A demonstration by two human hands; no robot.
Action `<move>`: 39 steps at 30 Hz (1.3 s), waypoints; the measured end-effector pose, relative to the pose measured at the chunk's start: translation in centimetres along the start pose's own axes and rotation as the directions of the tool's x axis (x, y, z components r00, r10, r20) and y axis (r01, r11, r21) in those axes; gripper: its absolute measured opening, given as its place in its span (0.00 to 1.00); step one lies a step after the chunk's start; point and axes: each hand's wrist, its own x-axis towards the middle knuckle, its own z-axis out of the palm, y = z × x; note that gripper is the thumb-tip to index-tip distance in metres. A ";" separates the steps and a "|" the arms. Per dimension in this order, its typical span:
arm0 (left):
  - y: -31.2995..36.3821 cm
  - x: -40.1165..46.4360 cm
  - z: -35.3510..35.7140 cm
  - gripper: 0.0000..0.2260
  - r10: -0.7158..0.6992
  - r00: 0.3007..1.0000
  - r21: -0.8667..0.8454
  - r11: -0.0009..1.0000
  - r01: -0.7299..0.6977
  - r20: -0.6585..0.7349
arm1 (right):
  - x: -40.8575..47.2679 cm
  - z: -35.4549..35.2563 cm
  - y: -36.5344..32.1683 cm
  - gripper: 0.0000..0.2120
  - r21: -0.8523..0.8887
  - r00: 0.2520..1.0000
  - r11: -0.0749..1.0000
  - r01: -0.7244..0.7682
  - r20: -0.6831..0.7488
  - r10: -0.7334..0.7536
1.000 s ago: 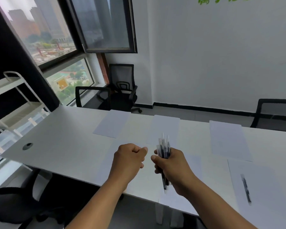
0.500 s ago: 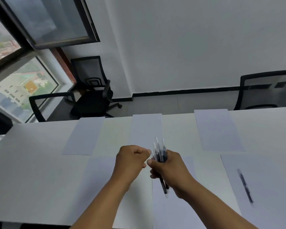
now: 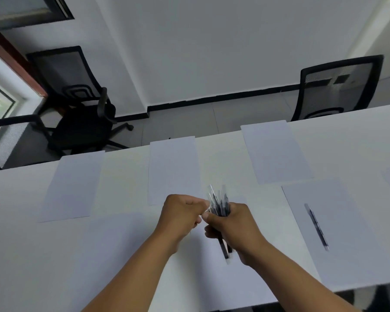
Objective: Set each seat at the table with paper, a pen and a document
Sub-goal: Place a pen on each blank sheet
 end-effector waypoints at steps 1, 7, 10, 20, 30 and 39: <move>-0.3 0.3 0.0 0.05 -0.015 1.000 -0.008 1.000 0.015 0.005 | 0.1 0.1 0.3 0.12 0.010 1.000 1.000 -0.012 -0.002 0.013; -1.8 1.8 0.0 0.05 -0.081 0.997 0.017 0.997 0.081 0.016 | 0.7 1.0 2.0 0.14 0.085 0.997 0.994 -0.070 -0.014 0.071; -2.3 2.6 0.0 0.04 -0.102 0.995 0.029 0.994 0.102 0.013 | 1.2 1.3 3.0 0.15 0.072 0.993 0.992 -0.106 -0.048 0.110; -4.2 5.6 1.1 0.05 -0.122 0.993 0.101 0.987 0.121 0.000 | 2.9 -0.8 5.9 0.14 0.074 0.956 0.977 -0.201 -0.204 0.213; -8.7 8.8 4.3 0.07 -0.168 0.985 0.265 0.949 0.171 -0.036 | 3.8 -2.6 8.3 0.13 0.161 0.933 0.957 -0.241 -0.231 0.275; -10.3 10.3 6.0 0.09 -0.197 0.979 0.355 0.913 0.201 -0.048 | 4.2 -3.7 9.6 0.13 0.153 0.931 0.951 -0.268 -0.211 0.297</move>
